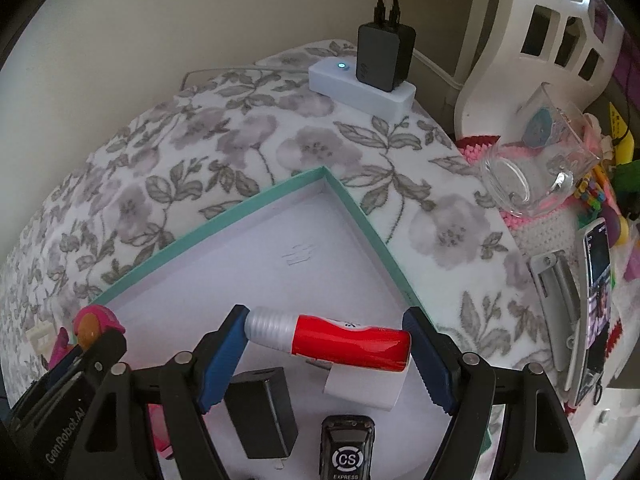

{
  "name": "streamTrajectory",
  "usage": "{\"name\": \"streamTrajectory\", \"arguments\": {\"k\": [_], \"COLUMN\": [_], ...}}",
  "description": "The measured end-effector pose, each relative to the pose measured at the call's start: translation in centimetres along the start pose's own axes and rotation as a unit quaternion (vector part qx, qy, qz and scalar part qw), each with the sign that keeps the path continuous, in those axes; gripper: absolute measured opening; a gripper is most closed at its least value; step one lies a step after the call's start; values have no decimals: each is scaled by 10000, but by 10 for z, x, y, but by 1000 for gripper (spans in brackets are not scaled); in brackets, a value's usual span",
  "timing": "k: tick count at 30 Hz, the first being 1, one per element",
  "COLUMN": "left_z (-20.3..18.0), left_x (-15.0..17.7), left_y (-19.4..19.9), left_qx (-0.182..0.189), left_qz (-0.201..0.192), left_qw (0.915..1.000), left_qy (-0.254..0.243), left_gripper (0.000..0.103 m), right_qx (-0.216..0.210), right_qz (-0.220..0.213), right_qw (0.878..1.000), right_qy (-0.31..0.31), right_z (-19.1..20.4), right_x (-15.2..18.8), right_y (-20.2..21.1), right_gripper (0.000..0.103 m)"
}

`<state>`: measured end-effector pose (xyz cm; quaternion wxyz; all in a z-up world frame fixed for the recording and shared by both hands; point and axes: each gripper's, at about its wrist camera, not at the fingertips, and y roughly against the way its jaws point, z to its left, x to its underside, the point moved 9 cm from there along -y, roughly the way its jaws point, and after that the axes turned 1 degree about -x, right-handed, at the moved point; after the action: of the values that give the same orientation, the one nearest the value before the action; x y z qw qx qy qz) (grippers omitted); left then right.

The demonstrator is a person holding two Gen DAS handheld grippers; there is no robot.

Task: Organize rigid objects
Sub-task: 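Lower the glue bottle into the tray with the right tool while the left tool releases the toy dog there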

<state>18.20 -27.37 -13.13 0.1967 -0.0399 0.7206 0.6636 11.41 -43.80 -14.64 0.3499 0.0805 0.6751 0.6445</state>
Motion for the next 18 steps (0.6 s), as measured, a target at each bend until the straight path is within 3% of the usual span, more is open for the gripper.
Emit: {"name": "streamTrajectory", "arguments": {"k": [15, 18], "left_z": [-1, 2], "left_x": [4, 2], "left_y": [-10, -7], "left_qx": [-6, 14], "left_qz": [61, 46], "left_qw": [9999, 10000], "left_qy": [-106, -40], "left_gripper": [50, 55], "right_qx": [46, 57], "right_qz": [36, 30], "right_qw": [9998, 9997], "right_qy": [171, 215], "right_z": [4, 5], "right_x": [0, 0], "right_y": [0, 1], "right_gripper": [81, 82]}}
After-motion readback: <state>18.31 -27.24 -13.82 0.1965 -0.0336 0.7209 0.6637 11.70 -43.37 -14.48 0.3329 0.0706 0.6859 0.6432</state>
